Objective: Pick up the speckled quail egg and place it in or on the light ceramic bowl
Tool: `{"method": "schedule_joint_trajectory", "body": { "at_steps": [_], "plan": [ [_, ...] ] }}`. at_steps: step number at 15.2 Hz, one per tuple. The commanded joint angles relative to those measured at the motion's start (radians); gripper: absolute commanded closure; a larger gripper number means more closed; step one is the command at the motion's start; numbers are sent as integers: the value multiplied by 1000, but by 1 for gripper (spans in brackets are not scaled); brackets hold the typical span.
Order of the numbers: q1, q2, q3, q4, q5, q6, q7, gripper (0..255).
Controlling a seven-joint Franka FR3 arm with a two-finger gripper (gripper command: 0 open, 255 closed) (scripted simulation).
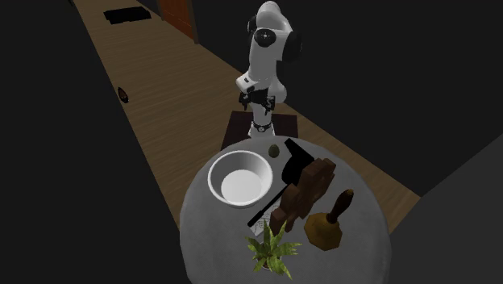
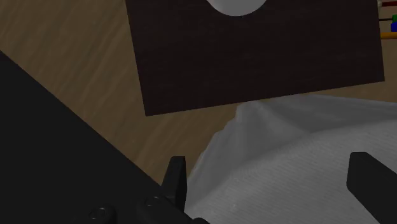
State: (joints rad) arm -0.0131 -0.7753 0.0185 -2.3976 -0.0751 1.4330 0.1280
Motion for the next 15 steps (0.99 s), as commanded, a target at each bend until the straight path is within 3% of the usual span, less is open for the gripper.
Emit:
{"method": "schedule_joint_trajectory", "body": {
  "at_steps": [1,15],
  "plan": [
    [0,0,0,0,0,0,0,0],
    [37,193,102,10,155,547,194,0]
  ]
}}
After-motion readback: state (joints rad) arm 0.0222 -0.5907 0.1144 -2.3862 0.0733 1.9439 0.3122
